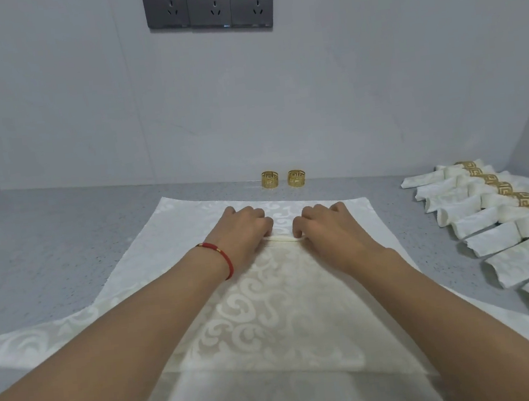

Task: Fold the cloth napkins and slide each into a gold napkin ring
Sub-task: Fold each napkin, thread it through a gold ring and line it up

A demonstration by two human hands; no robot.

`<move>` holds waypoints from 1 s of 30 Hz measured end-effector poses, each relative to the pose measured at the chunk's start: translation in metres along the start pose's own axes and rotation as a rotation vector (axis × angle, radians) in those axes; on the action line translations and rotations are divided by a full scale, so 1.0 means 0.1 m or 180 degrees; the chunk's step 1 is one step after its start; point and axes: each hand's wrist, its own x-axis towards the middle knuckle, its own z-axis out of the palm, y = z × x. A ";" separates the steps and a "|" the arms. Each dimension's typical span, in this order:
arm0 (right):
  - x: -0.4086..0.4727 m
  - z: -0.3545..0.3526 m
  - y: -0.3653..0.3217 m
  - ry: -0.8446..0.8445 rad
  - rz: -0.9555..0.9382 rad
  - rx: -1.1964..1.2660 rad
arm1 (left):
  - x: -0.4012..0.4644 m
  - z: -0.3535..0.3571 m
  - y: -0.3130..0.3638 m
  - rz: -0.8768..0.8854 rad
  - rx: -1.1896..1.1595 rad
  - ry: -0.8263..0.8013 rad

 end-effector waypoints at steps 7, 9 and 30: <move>-0.13 0.13 -0.01 0.0444 0.0883 0.1564 | -0.16 0.15 -0.01 -0.1188 -0.1535 0.0691; -0.11 0.17 0.03 0.0323 0.0921 0.1396 | -0.16 0.21 -0.03 -0.1195 -0.1520 0.0670; -0.33 -0.07 0.09 -0.0109 0.0530 0.1361 | -0.37 -0.04 -0.04 -0.0909 -0.0966 0.0260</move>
